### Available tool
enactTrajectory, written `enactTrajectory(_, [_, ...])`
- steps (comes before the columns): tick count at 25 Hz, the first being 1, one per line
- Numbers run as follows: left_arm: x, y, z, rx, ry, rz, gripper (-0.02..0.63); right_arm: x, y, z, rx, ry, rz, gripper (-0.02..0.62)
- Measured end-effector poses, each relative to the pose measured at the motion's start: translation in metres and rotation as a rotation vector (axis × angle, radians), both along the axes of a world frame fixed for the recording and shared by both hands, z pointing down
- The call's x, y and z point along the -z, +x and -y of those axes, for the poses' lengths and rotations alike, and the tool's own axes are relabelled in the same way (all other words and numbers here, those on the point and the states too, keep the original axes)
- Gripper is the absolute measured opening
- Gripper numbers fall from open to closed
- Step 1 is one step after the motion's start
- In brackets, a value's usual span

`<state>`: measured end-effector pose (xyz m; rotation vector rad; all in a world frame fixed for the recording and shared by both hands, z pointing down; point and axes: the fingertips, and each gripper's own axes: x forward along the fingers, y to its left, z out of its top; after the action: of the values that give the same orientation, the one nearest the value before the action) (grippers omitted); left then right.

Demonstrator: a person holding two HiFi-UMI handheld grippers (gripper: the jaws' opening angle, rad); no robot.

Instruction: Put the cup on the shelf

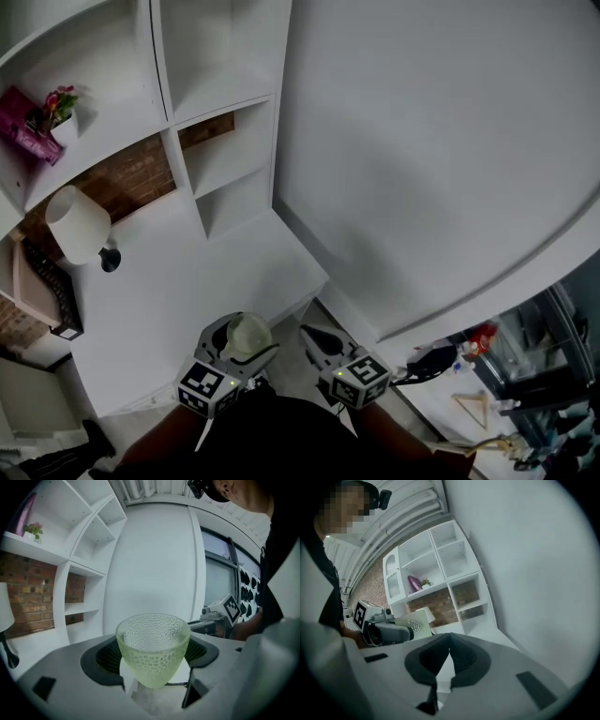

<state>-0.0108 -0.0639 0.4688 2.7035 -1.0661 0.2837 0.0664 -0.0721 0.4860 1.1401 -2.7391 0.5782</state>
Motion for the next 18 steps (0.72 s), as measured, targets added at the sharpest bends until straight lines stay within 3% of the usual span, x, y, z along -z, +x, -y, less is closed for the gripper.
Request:
enactTrajectory(8, [0.003,-0.024,0.072,0.004,0.014,-0.007,0.385,0.011,-0.028,0.078,0.008,0.041,0.007,0.005])
enactTrajectory(18, [-0.008,-0.044,0.115,0.037,-0.017,-0.008,0.385,0.004,-0.058,0.117,0.071,-0.008,-0.021,0.005])
